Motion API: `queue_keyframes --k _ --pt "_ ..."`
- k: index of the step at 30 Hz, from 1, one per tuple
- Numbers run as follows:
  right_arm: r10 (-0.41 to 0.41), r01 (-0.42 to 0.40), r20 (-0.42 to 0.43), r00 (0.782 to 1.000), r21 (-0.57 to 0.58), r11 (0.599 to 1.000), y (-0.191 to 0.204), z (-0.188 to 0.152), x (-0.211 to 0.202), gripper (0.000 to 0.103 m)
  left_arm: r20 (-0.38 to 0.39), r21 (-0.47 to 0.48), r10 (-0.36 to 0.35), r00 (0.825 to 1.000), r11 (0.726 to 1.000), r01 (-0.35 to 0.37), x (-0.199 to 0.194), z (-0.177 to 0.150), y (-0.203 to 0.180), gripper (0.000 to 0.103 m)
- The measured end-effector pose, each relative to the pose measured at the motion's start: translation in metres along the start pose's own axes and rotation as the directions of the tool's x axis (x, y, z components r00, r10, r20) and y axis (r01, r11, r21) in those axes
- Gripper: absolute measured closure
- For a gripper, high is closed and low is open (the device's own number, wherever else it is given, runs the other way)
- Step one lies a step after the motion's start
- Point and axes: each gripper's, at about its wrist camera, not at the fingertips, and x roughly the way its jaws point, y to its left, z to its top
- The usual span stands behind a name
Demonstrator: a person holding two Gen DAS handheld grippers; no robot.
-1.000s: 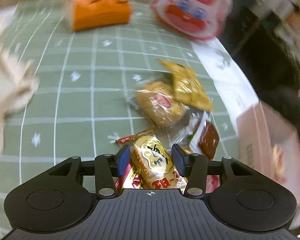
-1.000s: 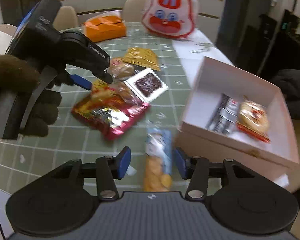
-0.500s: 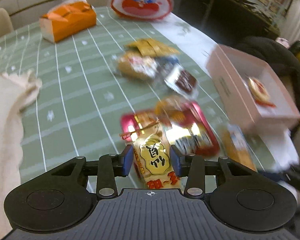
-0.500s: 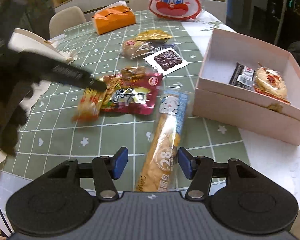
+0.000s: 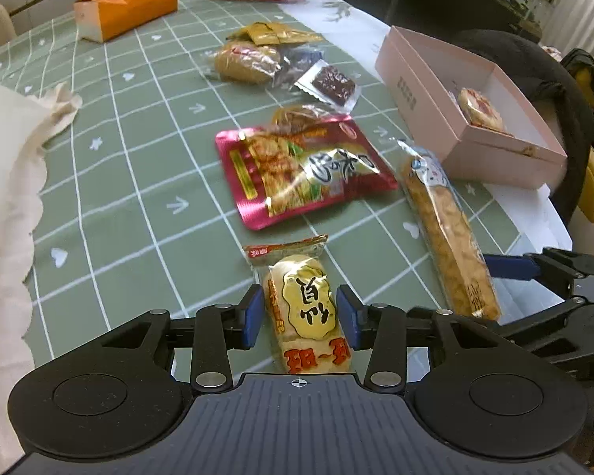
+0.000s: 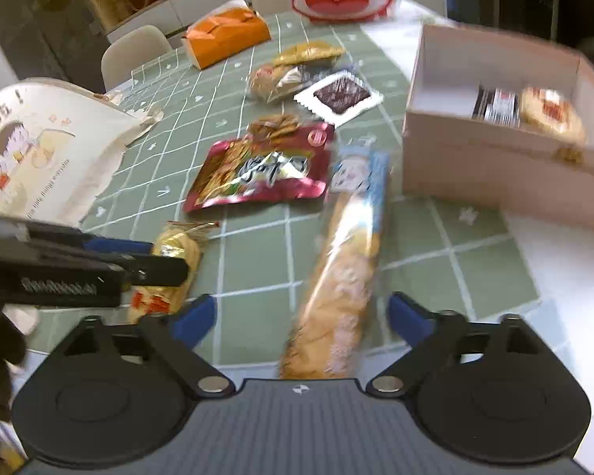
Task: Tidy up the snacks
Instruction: 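Grasp the yellow-wrapped cake with the left tool while the right tool grasps the long bread stick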
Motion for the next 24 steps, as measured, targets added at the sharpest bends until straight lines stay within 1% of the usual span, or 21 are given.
queue_keyframes --k 2,3,4,5,7,9,11,13,14,15,16,17,18,21,24 --pt "0.023 -0.022 -0.020 1.000 0.024 0.999 0.000 0.000 0.000 0.000 -0.007 -0.008 -0.001 1.000 1.000 0.001 0.000 -0.003 0.001 0.055" --pt "0.023 -0.022 -0.027 0.999 0.011 1.000 0.001 0.000 0.000 0.000 -0.015 -0.016 0.000 1.000 1.000 0.000 0.000 -0.005 0.002 0.055" --pt "0.022 -0.023 -0.036 0.999 -0.014 1.000 0.002 0.000 0.000 0.000 -0.031 -0.023 0.001 1.000 1.000 -0.002 0.002 -0.007 0.002 0.057" --pt "0.024 -0.026 -0.049 0.998 -0.044 0.999 0.003 -0.001 0.000 0.000 -0.025 -0.017 0.006 1.000 1.000 -0.006 0.001 -0.009 0.001 0.057" --pt "0.044 -0.046 -0.059 0.997 -0.033 0.998 0.000 0.002 -0.001 0.001 -0.030 -0.012 0.014 0.999 1.000 -0.014 0.000 -0.011 -0.002 0.057" --pt "0.053 -0.051 -0.064 0.997 0.020 0.998 -0.007 0.007 -0.004 0.011 -0.031 -0.023 0.013 0.999 1.000 -0.013 -0.001 -0.013 -0.002 0.057" --pt "0.065 -0.062 -0.049 0.997 0.061 0.996 -0.015 0.013 -0.008 0.016 -0.028 -0.034 0.012 1.000 0.999 -0.013 -0.001 -0.014 -0.002 0.058" --pt "0.002 -0.002 -0.007 1.000 0.050 0.999 -0.015 0.017 -0.010 0.018 -0.030 -0.039 0.011 0.999 0.999 -0.012 -0.002 -0.014 -0.002 0.058" --pt "-0.037 0.037 0.013 0.999 0.021 0.999 -0.012 0.020 -0.011 0.022 -0.031 -0.044 0.009 0.999 0.999 -0.010 -0.002 -0.014 -0.001 0.058" --pt "-0.067 0.067 0.024 0.997 -0.009 0.998 -0.009 0.021 -0.009 0.030 -0.033 -0.051 0.006 0.999 0.999 -0.007 -0.002 -0.014 -0.001 0.058" --pt "-0.088 0.089 0.028 0.996 -0.034 0.995 -0.007 0.023 -0.006 0.035 -0.032 -0.056 0.003 0.999 0.998 -0.004 -0.002 -0.014 0.000 0.058" --pt "-0.097 0.098 0.024 0.995 -0.056 0.994 -0.004 0.024 -0.003 0.046 -0.032 -0.063 -0.001 0.999 0.998 -0.001 -0.003 -0.015 0.000 0.058" --pt "-0.093 0.093 0.012 0.996 -0.066 0.993 -0.003 0.024 0.000 0.054 -0.031 -0.069 -0.004 1.000 0.998 0.002 -0.003 -0.015 0.001 0.058" --pt "-0.072 0.070 -0.010 0.997 -0.092 0.993 0.005 0.020 0.002 0.059 -0.028 -0.084 -0.013 1.000 0.996 0.010 -0.004 -0.016 0.003 0.058" --pt "-0.040 0.036 -0.030 0.999 -0.141 0.989 0.016 0.010 -0.001 0.060 -0.030 -0.098 -0.018 0.999 0.995 0.015 -0.003 -0.015 0.004 0.058"
